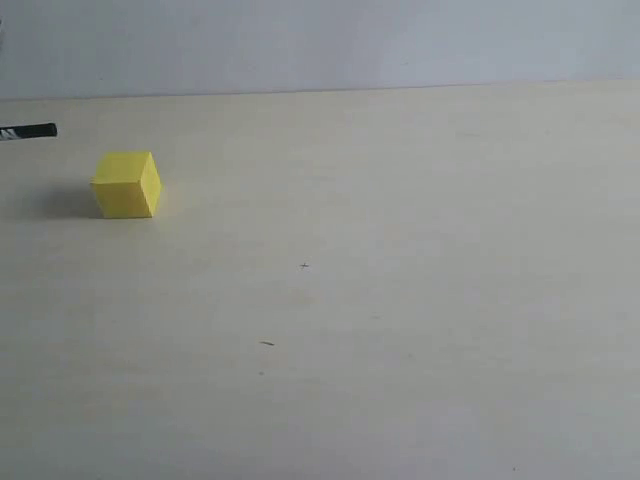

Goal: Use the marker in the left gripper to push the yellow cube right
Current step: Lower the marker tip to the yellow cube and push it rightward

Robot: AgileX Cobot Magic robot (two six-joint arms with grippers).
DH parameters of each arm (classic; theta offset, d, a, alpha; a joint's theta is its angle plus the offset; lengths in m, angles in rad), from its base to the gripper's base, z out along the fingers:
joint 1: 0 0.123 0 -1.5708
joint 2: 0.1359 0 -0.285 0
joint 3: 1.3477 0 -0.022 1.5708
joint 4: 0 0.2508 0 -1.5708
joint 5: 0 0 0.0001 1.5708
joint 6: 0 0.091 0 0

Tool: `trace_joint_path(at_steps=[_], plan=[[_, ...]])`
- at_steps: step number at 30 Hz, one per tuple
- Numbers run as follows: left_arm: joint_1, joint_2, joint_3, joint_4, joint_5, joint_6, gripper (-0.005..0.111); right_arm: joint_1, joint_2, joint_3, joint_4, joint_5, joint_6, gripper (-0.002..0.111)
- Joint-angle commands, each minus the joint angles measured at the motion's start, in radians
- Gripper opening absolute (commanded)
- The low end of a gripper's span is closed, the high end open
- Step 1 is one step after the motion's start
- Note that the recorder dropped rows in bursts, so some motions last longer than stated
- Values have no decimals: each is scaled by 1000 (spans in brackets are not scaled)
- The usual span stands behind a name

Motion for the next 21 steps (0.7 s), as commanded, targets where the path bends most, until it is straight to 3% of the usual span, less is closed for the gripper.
trace_joint_path(at_steps=[1, 15, 21], plan=[[0, 51, 3, 1, -47, 17, 0, -5, -7, 5, -1, -5, -3, 0], [3, 139, 3, -2, -74, 62, 0, -5, -7, 5, -1, -5, -3, 0], [-34, 147, 3, -4, -72, 60, 0, -5, -7, 5, -1, -5, -3, 0]])
